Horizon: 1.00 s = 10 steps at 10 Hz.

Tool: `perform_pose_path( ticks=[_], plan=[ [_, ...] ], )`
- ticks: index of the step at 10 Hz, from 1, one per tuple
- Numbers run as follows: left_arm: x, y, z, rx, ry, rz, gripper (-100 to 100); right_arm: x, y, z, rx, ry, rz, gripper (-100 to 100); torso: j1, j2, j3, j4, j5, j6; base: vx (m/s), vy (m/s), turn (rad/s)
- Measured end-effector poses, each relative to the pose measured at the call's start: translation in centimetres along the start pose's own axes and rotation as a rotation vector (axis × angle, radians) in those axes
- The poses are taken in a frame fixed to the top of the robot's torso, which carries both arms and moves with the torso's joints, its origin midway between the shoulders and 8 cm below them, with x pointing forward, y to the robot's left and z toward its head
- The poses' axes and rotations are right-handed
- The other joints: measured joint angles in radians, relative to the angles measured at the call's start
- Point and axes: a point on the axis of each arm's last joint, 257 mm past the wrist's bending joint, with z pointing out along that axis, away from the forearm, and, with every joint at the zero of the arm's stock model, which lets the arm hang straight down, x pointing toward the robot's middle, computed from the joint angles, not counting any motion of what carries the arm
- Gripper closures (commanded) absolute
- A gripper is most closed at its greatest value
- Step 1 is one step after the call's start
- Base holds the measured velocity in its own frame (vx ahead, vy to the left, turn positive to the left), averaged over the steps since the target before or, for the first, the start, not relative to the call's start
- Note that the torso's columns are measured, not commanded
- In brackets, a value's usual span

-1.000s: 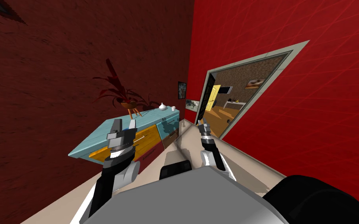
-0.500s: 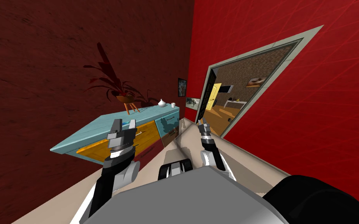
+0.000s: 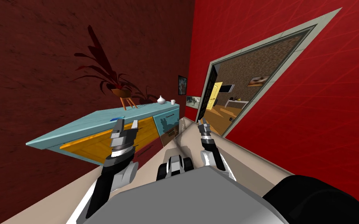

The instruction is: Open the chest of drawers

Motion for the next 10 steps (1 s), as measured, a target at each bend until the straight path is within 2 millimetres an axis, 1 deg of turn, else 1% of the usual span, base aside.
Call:
perform_pose_path(
  ticks=[1,3,5,7,10],
  plan=[
    [0.0,0.5,0.0,-0.011,0.016,0.004,-100,0.0,0.0,0.0,0.0,0.0,0.0,0,0.001,0.001,-0.001,0.001,0.0,0.0,0.115,-0.121,0.083],
    [-0.1,2.5,-0.4,-0.058,0.04,0.01,-100,0.0,0.0,0.0,0.0,0.0,0.0,0,-0.001,0.0,-0.001,0.001,-0.001,0.0,0.125,-0.127,0.069],
    [-0.6,4.2,-1.0,-0.101,0.043,0.01,-100,0.0,0.0,0.0,0.0,0.0,0.0,0,0.002,0.005,0.001,0.002,0.001,0.0,0.089,-0.117,0.061],
    [-1.3,5.9,-1.2,-0.142,0.038,0.01,-100,0.0,0.0,0.0,0.0,0.0,0.0,0,0.002,0.004,0.001,0.002,0.0,0.0,0.101,-0.119,0.059],
    [-2.2,8.6,-2.1,-0.204,0.016,0.003,-100,0.0,0.0,0.0,0.0,0.0,0.0,0,0.002,0.003,0.0,0.002,0.001,0.0,0.11,-0.117,0.075]
  ],
)
